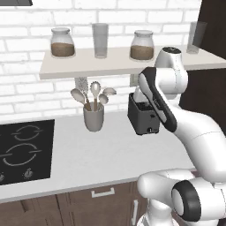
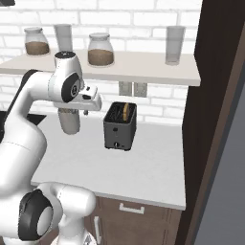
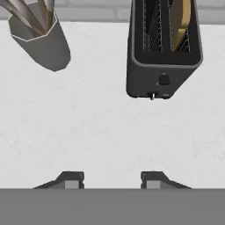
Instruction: Start the toaster. Once the lever pops up, take the bread to the plate on the dining counter.
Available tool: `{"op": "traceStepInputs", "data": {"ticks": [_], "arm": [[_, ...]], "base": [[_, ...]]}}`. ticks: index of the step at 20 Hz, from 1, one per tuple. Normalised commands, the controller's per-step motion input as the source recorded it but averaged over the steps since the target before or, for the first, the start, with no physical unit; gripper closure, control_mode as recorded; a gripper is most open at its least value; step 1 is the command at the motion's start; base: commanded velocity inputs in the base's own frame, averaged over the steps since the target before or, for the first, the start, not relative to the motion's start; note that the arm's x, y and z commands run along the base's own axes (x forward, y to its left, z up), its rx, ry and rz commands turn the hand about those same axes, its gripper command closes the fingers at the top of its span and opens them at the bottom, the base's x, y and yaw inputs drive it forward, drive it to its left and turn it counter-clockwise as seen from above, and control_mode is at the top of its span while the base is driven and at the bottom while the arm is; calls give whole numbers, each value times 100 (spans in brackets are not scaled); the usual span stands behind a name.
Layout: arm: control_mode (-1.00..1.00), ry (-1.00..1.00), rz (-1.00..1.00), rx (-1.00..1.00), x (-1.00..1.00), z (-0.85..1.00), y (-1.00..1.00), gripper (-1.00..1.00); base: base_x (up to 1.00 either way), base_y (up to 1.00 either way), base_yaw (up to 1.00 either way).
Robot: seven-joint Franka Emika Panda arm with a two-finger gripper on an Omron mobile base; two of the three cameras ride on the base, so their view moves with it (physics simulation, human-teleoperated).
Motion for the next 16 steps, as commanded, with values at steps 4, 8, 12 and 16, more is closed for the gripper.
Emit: {"op": "traceStepInputs", "data": {"ticks": [4, 8, 12, 16], "arm": [[-100, 0, 0, 0, -31, -16, -5, -100], [-100, -2, 0, 1, -38, -57, -63, -100], [-100, 0, 0, 4, 15, -19, -71, -100], [-100, 0, 0, 2, 46, -15, -42, -100]], "base": [[0, 0, 0], [0, 0, 0], [0, 0, 0], [0, 0, 0]]}}
